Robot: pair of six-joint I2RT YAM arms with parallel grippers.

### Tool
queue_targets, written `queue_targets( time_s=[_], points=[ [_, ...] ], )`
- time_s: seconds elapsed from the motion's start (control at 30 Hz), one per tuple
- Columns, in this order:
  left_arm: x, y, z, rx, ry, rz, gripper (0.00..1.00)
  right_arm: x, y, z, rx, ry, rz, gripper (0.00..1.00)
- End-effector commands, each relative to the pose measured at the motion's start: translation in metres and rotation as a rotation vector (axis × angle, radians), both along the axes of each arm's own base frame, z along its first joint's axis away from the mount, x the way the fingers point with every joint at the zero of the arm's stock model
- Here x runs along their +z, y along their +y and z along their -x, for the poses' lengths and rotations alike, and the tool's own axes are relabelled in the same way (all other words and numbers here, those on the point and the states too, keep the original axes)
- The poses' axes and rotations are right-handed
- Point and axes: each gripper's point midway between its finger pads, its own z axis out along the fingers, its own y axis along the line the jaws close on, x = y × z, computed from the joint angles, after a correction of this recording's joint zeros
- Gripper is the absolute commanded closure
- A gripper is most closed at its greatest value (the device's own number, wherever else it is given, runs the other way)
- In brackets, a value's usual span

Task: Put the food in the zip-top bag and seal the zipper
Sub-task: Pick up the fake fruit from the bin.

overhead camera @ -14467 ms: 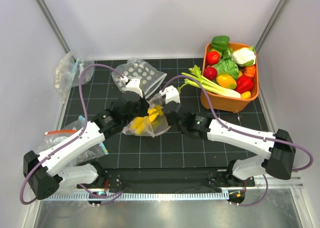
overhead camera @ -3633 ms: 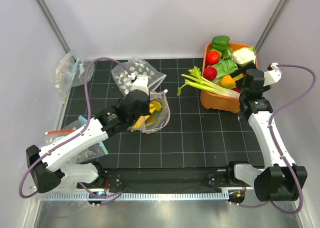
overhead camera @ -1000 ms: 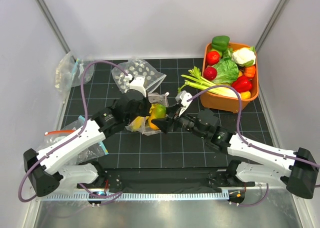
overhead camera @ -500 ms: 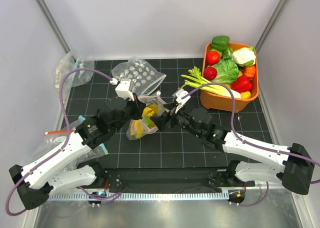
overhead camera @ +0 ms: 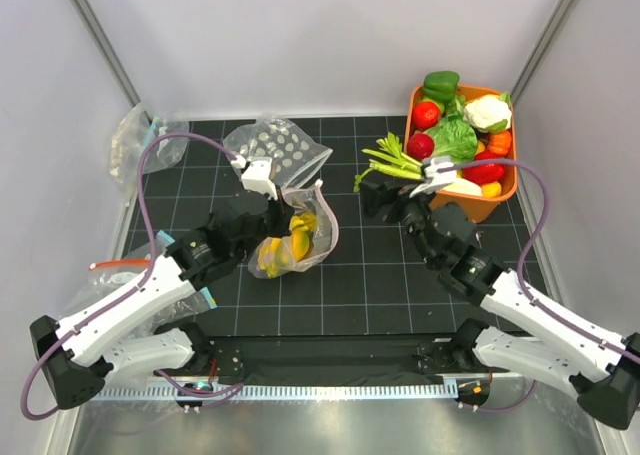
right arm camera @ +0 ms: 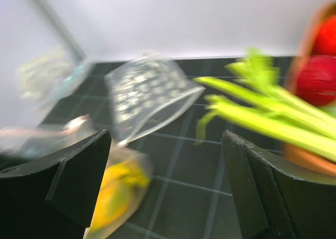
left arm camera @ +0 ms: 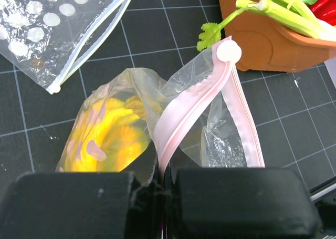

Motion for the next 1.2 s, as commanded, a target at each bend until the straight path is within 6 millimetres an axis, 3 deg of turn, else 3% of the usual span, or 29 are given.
queue_targets(
  time_s=[0.0, 0.07, 0.1, 0.13, 0.23, 0.27, 0.33, 0.37, 0.43, 0.47, 0.53, 0.67, 0.7, 0.73, 0.8, 0.87, 1.1, 1.17],
  points=[
    [0.024, -0.004, -0.009, 0.026, -0.052, 0.061, 1.00, -0.001, -0.068, -0.033, -0.263, 0.101, -0.077, 0.05],
    [0.023, -0.006, -0.009, 0.021, -0.048, 0.058, 1.00, -0.007, -0.086, -0.043, -0.338, 0.138, -0.134, 0.00],
    [0.022, -0.008, -0.009, 0.012, -0.043, 0.062, 1.00, -0.012, -0.104, -0.050, -0.409, 0.166, -0.136, 0.00],
    [0.021, -0.009, -0.008, 0.011, -0.035, 0.067, 1.00, -0.020, -0.109, -0.056, -0.446, 0.191, -0.131, 0.00],
    [0.017, -0.012, -0.009, 0.008, -0.028, 0.073, 1.00, -0.018, -0.130, -0.070, -0.566, 0.207, -0.173, 0.01],
    [0.017, -0.012, -0.009, 0.012, -0.029, 0.079, 1.00, -0.024, -0.132, -0.078, -0.589, 0.231, -0.163, 0.00],
    [0.019, -0.010, -0.010, 0.022, -0.045, 0.098, 1.00, -0.018, -0.143, -0.088, -0.628, 0.251, -0.189, 0.00],
    [0.017, -0.008, -0.009, 0.026, -0.049, 0.100, 1.00, -0.029, -0.144, -0.097, -0.641, 0.288, -0.182, 0.00],
    [0.020, -0.005, -0.010, 0.037, -0.062, 0.102, 1.00, -0.024, -0.147, -0.110, -0.642, 0.302, -0.262, 0.00],
    [0.021, -0.004, -0.010, 0.039, -0.064, 0.104, 1.00, -0.026, -0.162, -0.116, -0.684, 0.306, -0.295, 0.00],
    [0.022, -0.003, -0.009, 0.039, -0.067, 0.107, 1.00, -0.033, -0.168, -0.130, -0.703, 0.329, -0.381, 0.00],
    [0.025, -0.003, -0.007, 0.029, -0.071, 0.112, 1.00, -0.044, -0.208, -0.149, -0.864, 0.354, -0.500, 0.00],
    [0.025, -0.003, -0.006, 0.026, -0.071, 0.114, 1.00, -0.035, -0.212, -0.156, -0.876, 0.344, -0.522, 0.00],
    [0.027, -0.003, -0.006, 0.024, -0.076, 0.119, 1.00, -0.047, -0.214, -0.165, -0.907, 0.378, -0.538, 0.00],
    [0.027, -0.004, -0.005, 0.020, -0.073, 0.120, 0.99, -0.041, -0.221, -0.172, -0.947, 0.391, -0.539, 0.00],
    [0.026, -0.005, -0.005, 0.016, -0.070, 0.121, 0.99, -0.053, -0.224, -0.179, -0.991, 0.432, -0.522, 0.00],
    [0.026, -0.007, -0.005, 0.005, -0.064, 0.121, 1.00, -0.059, -0.221, -0.189, -0.962, 0.415, -0.530, 0.00],
    [0.025, -0.008, -0.005, 0.005, -0.064, 0.121, 1.00, -0.049, -0.215, -0.190, -0.906, 0.377, -0.541, 0.00]
  ],
)
